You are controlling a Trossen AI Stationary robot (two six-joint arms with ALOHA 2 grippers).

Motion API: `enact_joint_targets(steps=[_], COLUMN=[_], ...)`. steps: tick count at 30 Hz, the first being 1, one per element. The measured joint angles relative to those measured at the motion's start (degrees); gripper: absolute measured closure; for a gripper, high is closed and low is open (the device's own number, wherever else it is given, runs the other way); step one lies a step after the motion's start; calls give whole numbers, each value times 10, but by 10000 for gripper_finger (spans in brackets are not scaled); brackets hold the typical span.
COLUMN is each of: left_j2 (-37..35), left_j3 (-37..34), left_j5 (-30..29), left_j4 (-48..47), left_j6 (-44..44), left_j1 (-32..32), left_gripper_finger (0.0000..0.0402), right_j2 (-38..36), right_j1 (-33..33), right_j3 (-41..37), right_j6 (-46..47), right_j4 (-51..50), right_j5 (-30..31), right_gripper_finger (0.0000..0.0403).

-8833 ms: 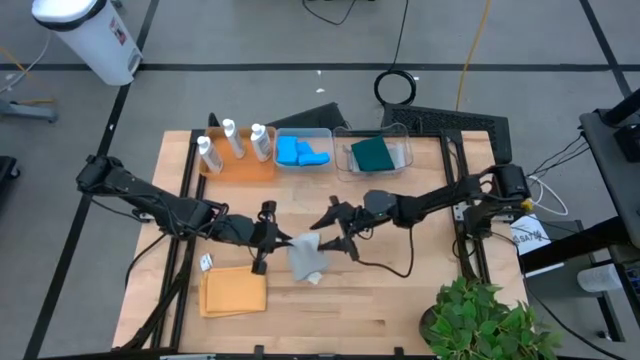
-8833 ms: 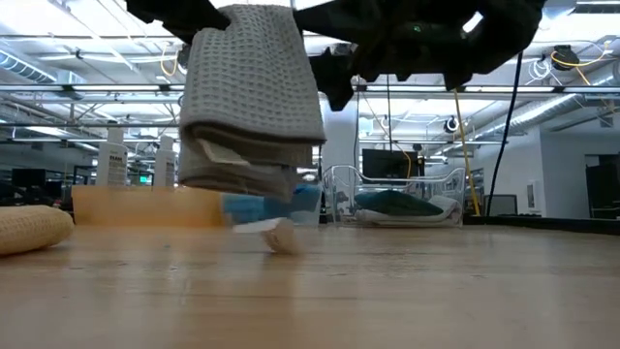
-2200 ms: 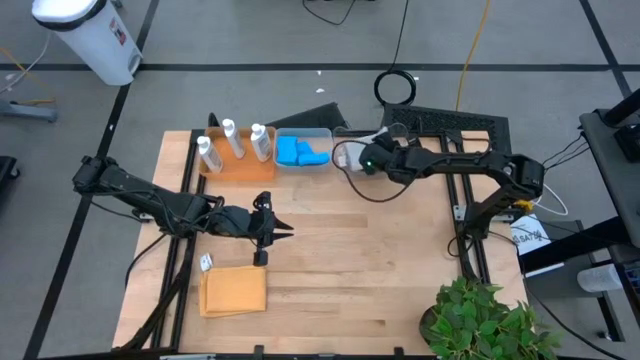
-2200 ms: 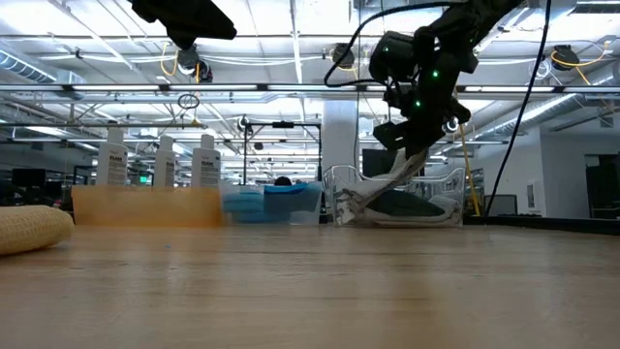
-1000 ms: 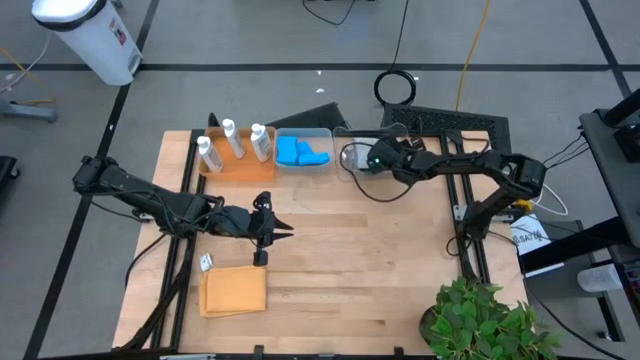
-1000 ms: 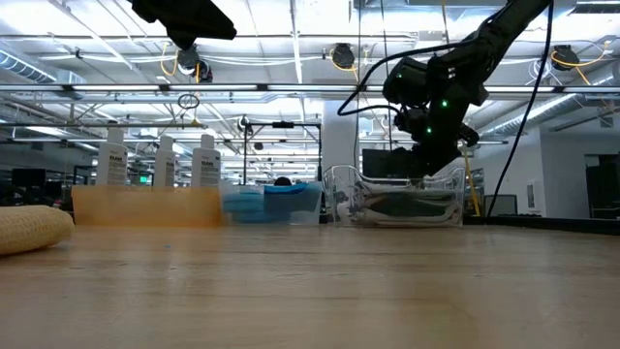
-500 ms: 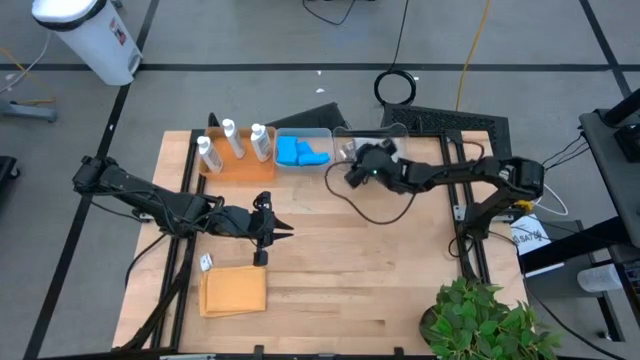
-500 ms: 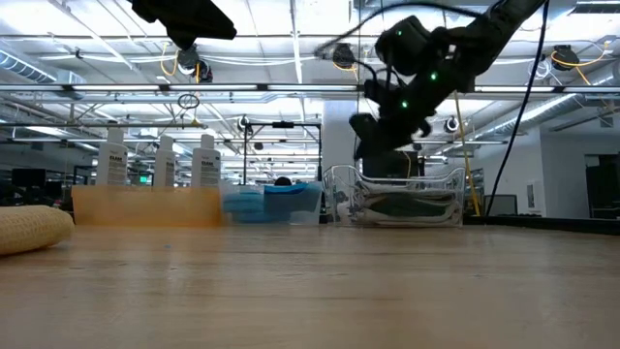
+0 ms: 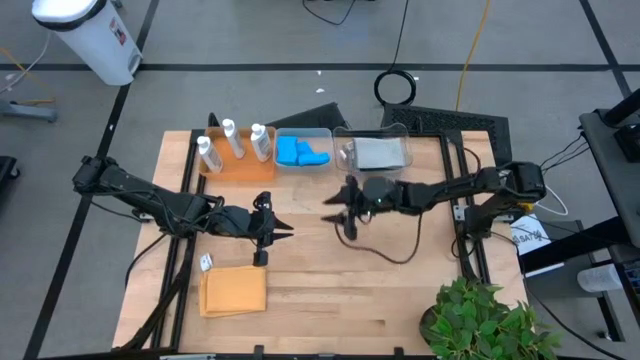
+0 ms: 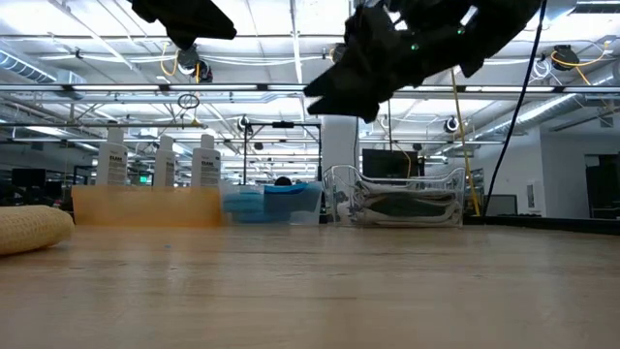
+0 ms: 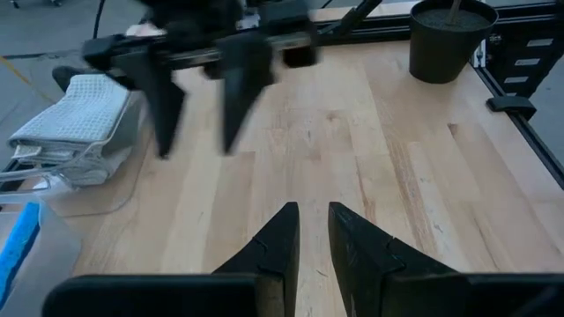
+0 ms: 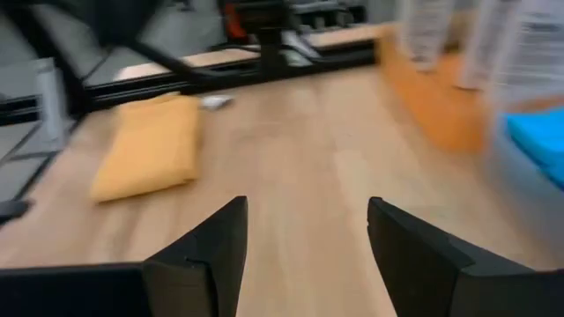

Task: Pick & Place Kitchen Items
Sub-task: Put the orange towel into the right transparent bin

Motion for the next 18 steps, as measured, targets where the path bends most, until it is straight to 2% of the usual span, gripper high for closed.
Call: enact_joint_targets(steps=[3, 7, 10, 14, 18], left_j2=[0, -3, -20, -18, -4], left_j3=[0, 14, 17, 16, 18], left_j5=[12, 79, 120, 120, 128], left_j4=[2, -31, -71, -185, -256], left_j6=[-14, -25, -44, -68, -151], left_j1=[0, -22, -65, -139, -222], left_gripper_finger=[332, 332, 332, 336, 383], right_j2=[0, 0, 0, 0, 0], right_j1=[32, 61, 69, 69, 69], right_j3=[0, 0, 0, 0, 0], right_j6=[-16, -37, -42, -41, -32], right_j4=[6, 6, 6, 6, 6], right_j5=[0, 1, 1, 1, 1], right_gripper_finger=[202, 202, 202, 202, 202])
